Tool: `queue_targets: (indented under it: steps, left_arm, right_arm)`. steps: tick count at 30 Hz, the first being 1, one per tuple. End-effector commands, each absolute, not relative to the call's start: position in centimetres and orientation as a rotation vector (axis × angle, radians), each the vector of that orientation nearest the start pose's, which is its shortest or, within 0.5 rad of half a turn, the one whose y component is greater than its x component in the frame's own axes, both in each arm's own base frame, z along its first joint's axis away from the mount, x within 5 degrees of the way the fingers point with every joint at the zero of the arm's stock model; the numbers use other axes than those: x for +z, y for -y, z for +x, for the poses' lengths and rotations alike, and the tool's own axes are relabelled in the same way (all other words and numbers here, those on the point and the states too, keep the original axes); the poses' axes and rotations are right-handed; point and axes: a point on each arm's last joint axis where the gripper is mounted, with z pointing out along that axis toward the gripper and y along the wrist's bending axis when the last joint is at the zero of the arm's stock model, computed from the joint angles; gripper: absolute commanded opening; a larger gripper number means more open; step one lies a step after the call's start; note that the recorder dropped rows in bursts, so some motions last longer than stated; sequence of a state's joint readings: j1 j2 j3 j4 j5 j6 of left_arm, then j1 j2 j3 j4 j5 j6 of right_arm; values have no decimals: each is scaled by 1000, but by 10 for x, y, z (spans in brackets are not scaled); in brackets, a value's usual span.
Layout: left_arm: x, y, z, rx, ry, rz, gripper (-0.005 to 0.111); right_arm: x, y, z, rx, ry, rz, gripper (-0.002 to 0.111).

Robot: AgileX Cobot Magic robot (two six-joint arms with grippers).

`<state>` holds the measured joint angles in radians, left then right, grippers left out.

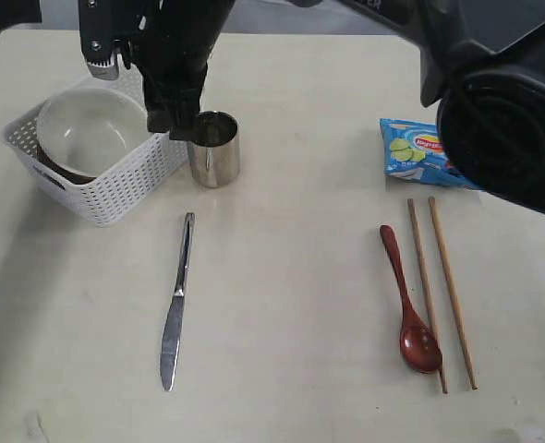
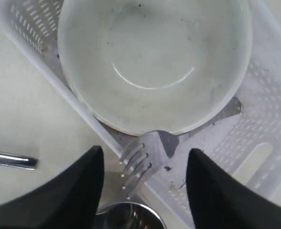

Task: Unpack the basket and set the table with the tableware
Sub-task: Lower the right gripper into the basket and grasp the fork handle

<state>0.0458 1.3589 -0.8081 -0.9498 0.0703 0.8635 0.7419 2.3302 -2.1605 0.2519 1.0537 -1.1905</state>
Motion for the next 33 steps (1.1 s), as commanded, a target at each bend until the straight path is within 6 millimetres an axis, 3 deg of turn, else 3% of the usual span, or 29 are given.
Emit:
queue_targets:
  steps: [1,18,20,26,33]
  left_arm:
    - [272,-10,293,-69,-2064,-102,25]
    - [273,-11,293,-59,-2055,-111,25]
    - [273,-11,293,-59,-2055,-111,25]
    - [273,-11,293,-59,-2053,-118,25]
    - [273,-11,293,-59,-2053,-118,25]
  right_arm:
    - [224,-363,363,186,-1572,-2135,40]
    - [222,-360,359,212,-1600,-2188,37]
    - [222,-360,359,212,-1600,-2188,32]
    - [214,-360,360,219,-1613,-2203,0]
    - [221,-356,357,182,-1611,-2243,0]
